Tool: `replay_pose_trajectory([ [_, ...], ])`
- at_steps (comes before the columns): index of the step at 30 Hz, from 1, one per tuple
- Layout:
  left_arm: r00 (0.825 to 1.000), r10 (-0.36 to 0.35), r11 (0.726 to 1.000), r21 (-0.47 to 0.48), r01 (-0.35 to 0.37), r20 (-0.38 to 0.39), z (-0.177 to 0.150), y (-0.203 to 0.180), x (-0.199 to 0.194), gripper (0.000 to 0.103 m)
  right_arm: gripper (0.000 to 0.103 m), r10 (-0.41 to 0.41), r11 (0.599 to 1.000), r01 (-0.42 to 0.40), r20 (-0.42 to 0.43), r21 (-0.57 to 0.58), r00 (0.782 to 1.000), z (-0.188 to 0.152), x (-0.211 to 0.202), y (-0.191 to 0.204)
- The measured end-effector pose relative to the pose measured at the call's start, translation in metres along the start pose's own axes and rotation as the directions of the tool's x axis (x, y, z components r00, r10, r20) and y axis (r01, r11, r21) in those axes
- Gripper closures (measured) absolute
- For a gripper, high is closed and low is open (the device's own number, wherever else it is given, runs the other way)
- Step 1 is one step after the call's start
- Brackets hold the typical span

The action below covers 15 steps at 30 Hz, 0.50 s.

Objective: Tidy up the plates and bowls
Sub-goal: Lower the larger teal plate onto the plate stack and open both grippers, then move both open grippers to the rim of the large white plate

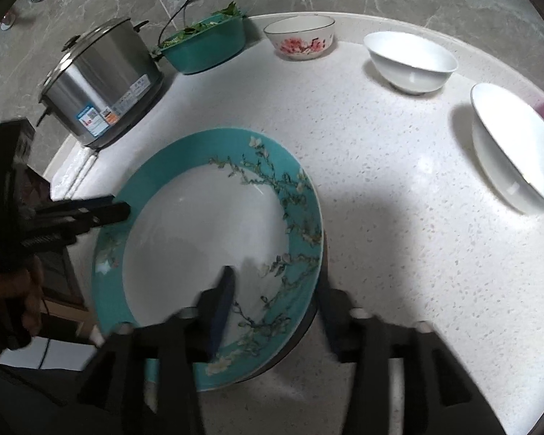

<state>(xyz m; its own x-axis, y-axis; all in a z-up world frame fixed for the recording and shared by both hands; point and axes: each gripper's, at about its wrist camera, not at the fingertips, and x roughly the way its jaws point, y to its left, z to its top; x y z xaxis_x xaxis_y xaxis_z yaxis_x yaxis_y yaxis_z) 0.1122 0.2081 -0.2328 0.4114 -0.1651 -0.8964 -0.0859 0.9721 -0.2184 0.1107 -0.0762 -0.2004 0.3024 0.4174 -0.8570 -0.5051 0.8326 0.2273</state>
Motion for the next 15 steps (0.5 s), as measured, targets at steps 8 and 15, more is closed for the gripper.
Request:
replay_pose_trajectory([
  [8, 0.99, -0.134, 0.99, 0.045, 0.132, 0.037, 0.056, 0.001, -0.018, 0.021, 0.029, -0.027, 0.993, 0.02, 0.063, 0.116, 0.998, 0.007, -0.014, -0.007],
  [15, 0.962, -0.274, 0.956, 0.114, 0.271, 0.013, 0.107, -0.018, -0.024, 0.0, 0.018, -0.043, 0.946, -0.023, 0.196, 0.324, 0.98, 0.011, -0.063, -0.035],
])
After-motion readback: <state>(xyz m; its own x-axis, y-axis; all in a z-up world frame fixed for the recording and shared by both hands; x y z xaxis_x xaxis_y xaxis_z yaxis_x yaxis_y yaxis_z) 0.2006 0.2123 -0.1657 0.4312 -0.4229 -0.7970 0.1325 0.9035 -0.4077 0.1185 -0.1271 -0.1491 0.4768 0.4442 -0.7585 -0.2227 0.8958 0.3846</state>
